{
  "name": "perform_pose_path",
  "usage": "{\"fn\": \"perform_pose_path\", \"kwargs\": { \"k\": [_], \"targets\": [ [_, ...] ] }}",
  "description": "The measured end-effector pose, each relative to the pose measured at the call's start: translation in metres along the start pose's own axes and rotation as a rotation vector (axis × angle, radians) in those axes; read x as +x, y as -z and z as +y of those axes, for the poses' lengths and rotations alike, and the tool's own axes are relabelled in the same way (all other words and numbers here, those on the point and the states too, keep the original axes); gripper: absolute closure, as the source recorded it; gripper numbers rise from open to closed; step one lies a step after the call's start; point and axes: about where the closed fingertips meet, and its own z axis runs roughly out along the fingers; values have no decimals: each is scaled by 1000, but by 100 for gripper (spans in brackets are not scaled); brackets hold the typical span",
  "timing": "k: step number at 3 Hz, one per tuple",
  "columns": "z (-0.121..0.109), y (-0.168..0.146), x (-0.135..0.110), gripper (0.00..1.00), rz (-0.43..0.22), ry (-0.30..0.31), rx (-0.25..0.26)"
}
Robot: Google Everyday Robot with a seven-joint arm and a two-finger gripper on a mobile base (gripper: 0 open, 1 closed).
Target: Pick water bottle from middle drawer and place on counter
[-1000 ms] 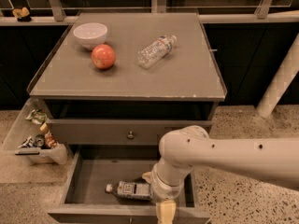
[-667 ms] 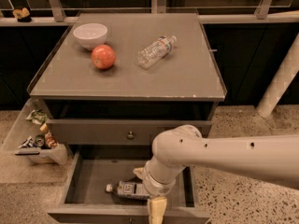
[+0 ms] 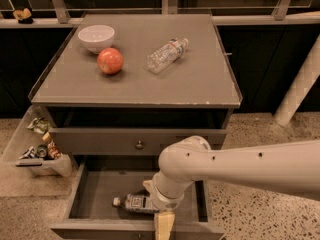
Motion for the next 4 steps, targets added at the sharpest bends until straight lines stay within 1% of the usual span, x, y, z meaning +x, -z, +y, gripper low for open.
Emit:
{"fn": "perform_pose_path", "kwargs": {
  "k": [1, 2, 3, 4],
  "targets": [
    [-11, -44, 23, 0, 85, -26, 38],
    [-35, -50, 12, 0, 91, 4, 111],
    [-35, -50, 12, 0, 91, 4, 111],
    [-62, -38, 20, 0, 109, -19, 190]
  ]
}}
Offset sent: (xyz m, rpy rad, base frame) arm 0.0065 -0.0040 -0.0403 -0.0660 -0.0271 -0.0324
